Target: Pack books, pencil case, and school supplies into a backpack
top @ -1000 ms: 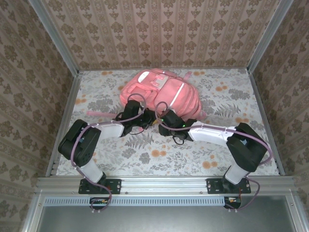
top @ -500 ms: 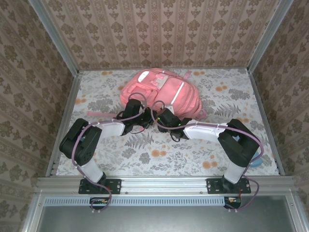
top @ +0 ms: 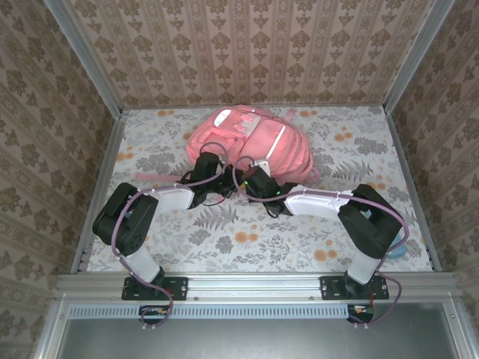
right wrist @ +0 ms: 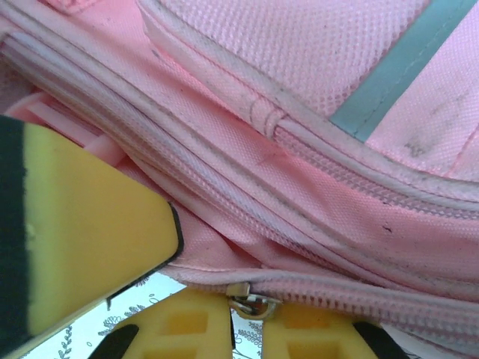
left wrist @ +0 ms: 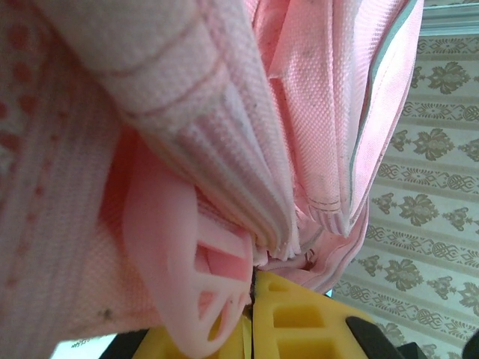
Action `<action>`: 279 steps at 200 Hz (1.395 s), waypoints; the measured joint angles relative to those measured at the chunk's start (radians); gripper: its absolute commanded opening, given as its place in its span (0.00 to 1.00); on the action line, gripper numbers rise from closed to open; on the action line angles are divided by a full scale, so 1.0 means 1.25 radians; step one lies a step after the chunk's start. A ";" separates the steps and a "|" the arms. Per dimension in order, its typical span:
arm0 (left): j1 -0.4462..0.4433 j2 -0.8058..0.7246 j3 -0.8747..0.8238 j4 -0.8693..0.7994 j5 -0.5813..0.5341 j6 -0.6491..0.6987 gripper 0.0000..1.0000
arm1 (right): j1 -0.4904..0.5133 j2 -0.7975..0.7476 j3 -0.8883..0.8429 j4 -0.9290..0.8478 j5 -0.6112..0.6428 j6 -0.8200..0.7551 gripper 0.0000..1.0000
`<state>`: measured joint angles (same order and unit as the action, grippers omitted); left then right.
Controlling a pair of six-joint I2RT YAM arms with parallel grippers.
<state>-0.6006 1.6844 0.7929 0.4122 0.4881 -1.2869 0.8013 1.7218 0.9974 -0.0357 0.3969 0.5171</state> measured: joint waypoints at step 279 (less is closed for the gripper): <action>0.162 -0.129 -0.013 -0.208 -0.021 0.172 0.60 | -0.096 -0.139 -0.010 -0.251 -0.272 -0.037 0.53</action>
<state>-0.3985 1.5227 0.7769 0.1524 0.4618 -1.0718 0.6807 1.5478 0.9844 -0.3489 0.0566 0.4706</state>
